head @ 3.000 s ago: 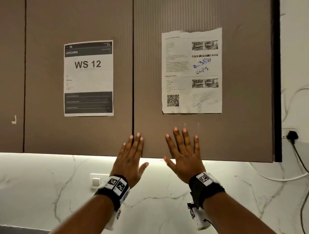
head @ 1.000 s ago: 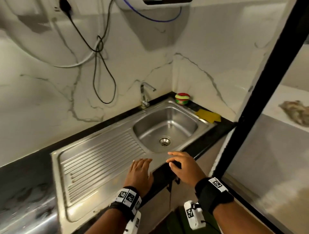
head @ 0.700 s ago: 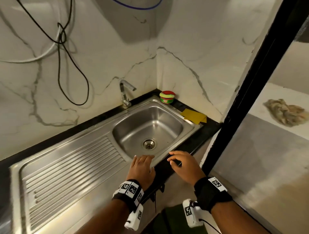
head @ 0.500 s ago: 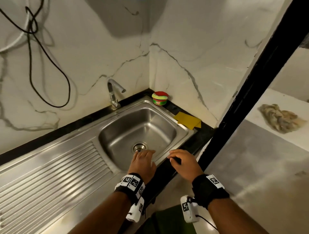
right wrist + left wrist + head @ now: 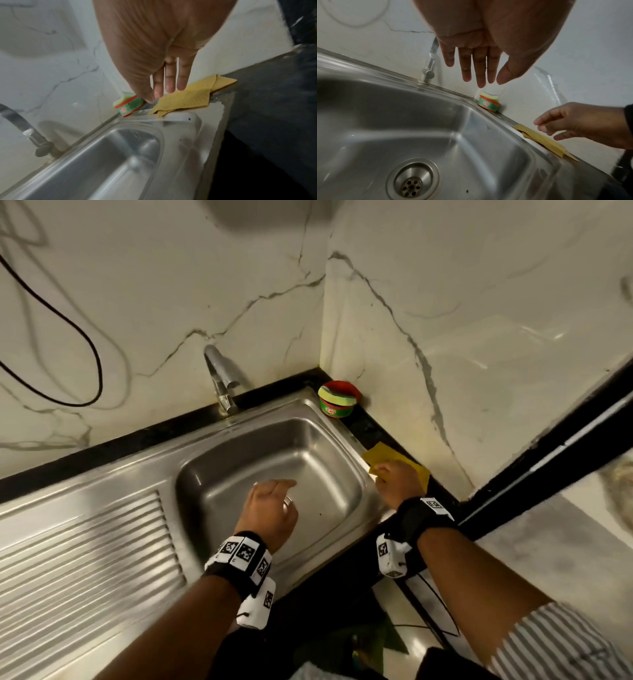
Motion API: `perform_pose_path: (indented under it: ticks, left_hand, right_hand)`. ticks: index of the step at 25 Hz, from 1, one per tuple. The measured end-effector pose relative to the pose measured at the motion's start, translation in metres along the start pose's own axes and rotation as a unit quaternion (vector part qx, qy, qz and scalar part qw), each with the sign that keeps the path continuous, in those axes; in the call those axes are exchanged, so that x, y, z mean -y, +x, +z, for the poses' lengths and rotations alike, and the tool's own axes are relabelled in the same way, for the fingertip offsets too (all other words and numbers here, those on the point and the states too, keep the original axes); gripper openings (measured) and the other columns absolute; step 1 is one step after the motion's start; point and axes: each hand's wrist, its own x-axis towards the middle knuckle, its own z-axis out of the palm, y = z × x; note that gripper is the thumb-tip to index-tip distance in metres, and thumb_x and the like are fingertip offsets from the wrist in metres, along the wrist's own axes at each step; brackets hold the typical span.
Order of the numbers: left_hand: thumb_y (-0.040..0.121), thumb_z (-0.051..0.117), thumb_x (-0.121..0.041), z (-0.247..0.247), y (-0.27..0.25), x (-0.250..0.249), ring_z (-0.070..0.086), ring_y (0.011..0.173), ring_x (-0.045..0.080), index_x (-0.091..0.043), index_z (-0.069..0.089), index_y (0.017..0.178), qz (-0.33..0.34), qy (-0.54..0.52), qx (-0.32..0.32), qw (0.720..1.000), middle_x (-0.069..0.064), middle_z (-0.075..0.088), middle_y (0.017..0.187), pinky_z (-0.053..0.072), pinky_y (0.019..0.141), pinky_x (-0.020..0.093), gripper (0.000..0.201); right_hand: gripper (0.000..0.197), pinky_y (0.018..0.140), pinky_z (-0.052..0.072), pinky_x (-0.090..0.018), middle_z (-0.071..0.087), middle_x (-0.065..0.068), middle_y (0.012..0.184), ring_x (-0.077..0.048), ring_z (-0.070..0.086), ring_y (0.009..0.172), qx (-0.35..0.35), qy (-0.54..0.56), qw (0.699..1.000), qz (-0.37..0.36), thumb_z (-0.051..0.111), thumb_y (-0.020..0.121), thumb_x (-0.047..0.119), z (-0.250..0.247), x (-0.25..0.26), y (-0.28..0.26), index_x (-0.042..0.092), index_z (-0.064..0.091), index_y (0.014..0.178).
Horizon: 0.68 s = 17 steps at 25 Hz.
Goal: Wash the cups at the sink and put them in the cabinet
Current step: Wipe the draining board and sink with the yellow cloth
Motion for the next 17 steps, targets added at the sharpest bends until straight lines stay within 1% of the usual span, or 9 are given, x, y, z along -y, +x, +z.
perform_pose_path:
  ticks: [2,4,5,6,7,9,12,14,17]
  left_hand:
    - [0.089,0.060,-0.021,0.005,0.007,-0.004,0.050,0.127,0.024,-0.022,0.059,0.132,-0.032,0.006,-0.013,0.999,0.002,0.062,0.131,0.034,0.116,0.047,0.044]
    - [0.090,0.060,-0.020,0.013,0.013,-0.013,0.051,0.126,0.024,-0.022,0.059,0.132,-0.058,0.011,-0.026,0.998,0.003,0.062,0.131,0.034,0.115,0.047,0.042]
    - [0.089,0.060,-0.020,0.017,0.016,-0.018,0.052,0.125,0.024,-0.022,0.060,0.132,-0.068,0.013,-0.036,0.997,0.003,0.063,0.130,0.035,0.115,0.048,0.042]
    - [0.089,0.061,-0.020,0.022,0.020,-0.023,0.052,0.124,0.024,-0.022,0.060,0.131,-0.080,0.015,-0.044,0.996,0.003,0.064,0.129,0.036,0.114,0.048,0.042]
    - [0.089,0.061,-0.019,0.026,0.022,-0.028,0.053,0.124,0.024,-0.023,0.060,0.131,-0.091,0.016,-0.052,0.994,0.003,0.064,0.128,0.036,0.114,0.048,0.043]
    - [0.088,0.061,-0.019,0.033,0.026,-0.038,0.053,0.123,0.025,-0.023,0.060,0.131,-0.111,0.016,-0.063,0.992,0.002,0.064,0.128,0.036,0.114,0.047,0.043]
    - [0.088,0.062,-0.018,0.043,0.028,-0.050,0.055,0.121,0.025,-0.021,0.062,0.130,-0.115,0.021,-0.074,0.990,0.002,0.065,0.126,0.036,0.114,0.045,0.042]
    - [0.087,0.061,-0.018,0.049,0.029,-0.058,0.055,0.121,0.024,-0.022,0.063,0.129,-0.115,0.025,-0.079,0.990,0.001,0.065,0.126,0.037,0.113,0.046,0.042]
    - [0.088,0.059,-0.020,0.054,0.029,-0.065,0.054,0.123,0.022,-0.023,0.062,0.130,-0.113,0.040,-0.071,0.990,-0.001,0.065,0.127,0.036,0.114,0.046,0.042]
  right_hand:
    - [0.028,0.091,0.046,-0.033,0.070,-0.016,0.116,-0.036,0.062,0.111,0.013,-0.040,0.999,0.000,0.066,0.088,0.021,-0.002,-0.010,0.023,0.008,0.073,0.112]
    - [0.034,0.093,0.047,-0.038,0.065,-0.012,0.123,-0.035,0.059,0.115,0.035,-0.080,0.996,0.014,0.067,0.091,0.034,0.000,-0.020,0.039,0.014,0.070,0.118]
    - [0.033,0.092,0.048,-0.039,0.064,-0.010,0.123,-0.034,0.059,0.113,0.040,-0.093,0.995,0.015,0.066,0.090,0.039,-0.002,-0.024,0.044,0.018,0.070,0.115]
    - [0.030,0.089,0.048,-0.039,0.063,-0.009,0.120,-0.034,0.060,0.111,0.045,-0.092,0.995,0.009,0.067,0.090,0.039,-0.001,-0.030,0.050,0.018,0.071,0.111]
    - [0.025,0.088,0.049,-0.039,0.062,-0.010,0.117,-0.035,0.061,0.108,0.055,-0.076,0.996,-0.003,0.067,0.089,0.034,-0.002,-0.034,0.054,0.017,0.072,0.107]
    - [0.019,0.090,0.049,-0.038,0.062,-0.011,0.117,-0.035,0.061,0.107,0.082,-0.040,0.996,-0.026,0.067,0.089,0.023,-0.006,-0.044,0.061,0.012,0.072,0.104]
    - [0.017,0.093,0.050,-0.040,0.064,-0.017,0.115,-0.038,0.062,0.104,0.091,-0.038,0.994,-0.048,0.072,0.085,0.016,-0.006,-0.056,0.072,0.007,0.075,0.099]
    - [0.010,0.086,0.053,-0.038,0.065,-0.016,0.106,-0.038,0.064,0.094,0.087,-0.033,0.994,-0.049,0.071,0.084,0.016,-0.007,-0.058,0.073,0.008,0.076,0.088]
    - [0.019,0.067,0.054,-0.040,0.064,-0.016,0.088,-0.037,0.060,0.073,0.064,-0.035,0.996,-0.050,0.058,0.083,0.011,-0.009,-0.059,0.072,0.005,0.071,0.070]
